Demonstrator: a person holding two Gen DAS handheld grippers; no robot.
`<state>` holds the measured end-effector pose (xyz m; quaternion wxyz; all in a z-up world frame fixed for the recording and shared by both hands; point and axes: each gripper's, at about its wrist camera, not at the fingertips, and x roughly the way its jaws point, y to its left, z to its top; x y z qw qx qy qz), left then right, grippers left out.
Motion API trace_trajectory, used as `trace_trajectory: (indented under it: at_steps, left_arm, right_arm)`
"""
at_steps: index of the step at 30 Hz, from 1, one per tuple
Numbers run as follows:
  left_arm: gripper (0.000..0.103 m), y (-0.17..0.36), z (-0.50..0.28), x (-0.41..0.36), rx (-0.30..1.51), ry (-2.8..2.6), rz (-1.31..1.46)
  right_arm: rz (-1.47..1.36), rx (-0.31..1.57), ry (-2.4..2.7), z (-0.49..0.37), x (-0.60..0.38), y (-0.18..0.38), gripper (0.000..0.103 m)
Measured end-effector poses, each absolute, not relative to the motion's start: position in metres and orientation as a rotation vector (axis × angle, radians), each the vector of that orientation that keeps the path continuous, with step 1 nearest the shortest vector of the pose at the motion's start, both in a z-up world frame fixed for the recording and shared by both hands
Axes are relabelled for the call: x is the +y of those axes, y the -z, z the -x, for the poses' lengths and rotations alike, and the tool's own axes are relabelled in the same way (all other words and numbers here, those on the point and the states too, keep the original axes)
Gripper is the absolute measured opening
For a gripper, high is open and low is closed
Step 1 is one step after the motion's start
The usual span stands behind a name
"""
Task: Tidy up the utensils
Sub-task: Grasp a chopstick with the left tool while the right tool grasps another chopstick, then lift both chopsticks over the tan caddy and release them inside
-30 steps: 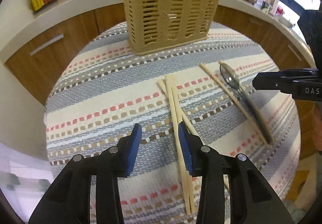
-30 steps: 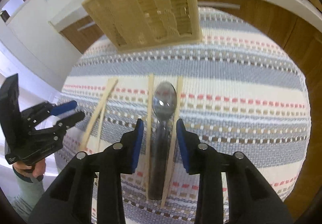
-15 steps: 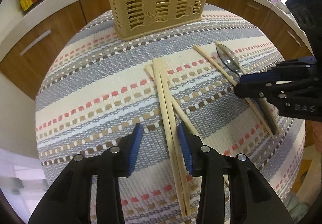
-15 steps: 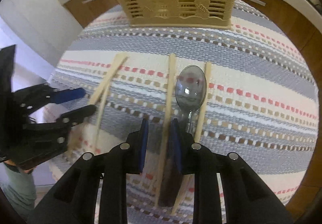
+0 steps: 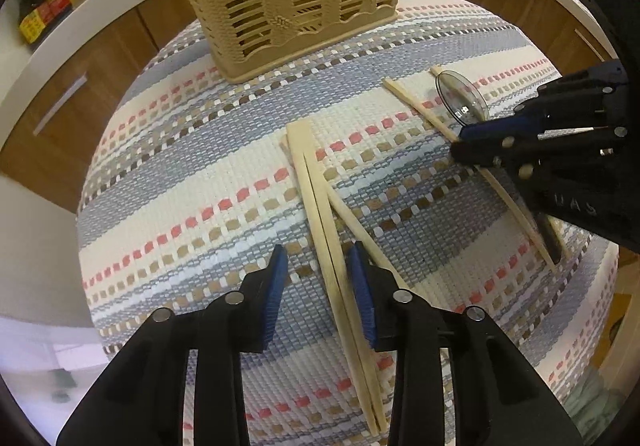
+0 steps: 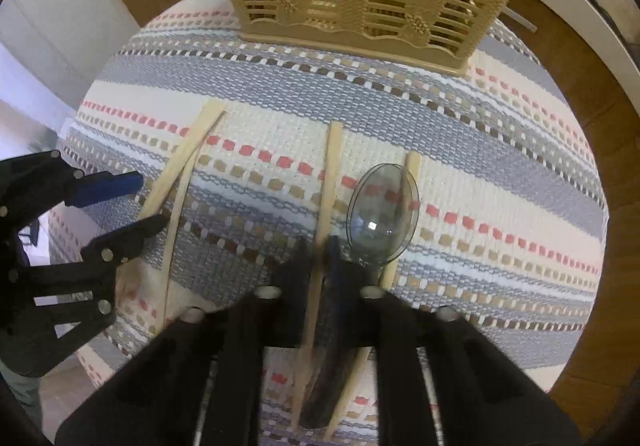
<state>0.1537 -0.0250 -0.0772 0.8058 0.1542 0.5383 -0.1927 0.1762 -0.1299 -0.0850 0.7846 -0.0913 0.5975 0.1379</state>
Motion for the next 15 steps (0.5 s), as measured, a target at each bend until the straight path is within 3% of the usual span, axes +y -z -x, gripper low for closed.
trace_trajectory:
  at_steps: [2,15]
  left_arm:
    - [0.015,0.076,-0.154,-0.026,1.143,0.402,-0.332]
    - [0.010,0.055,-0.128,-0.002,1.025,0.394,-0.219]
  right_arm:
    - [0.202,1.284,-0.301,-0.178,-0.128,0.085,0.005]
    - [0.115,1.148,-0.393,-0.142,-0.156,0.059,0.004]
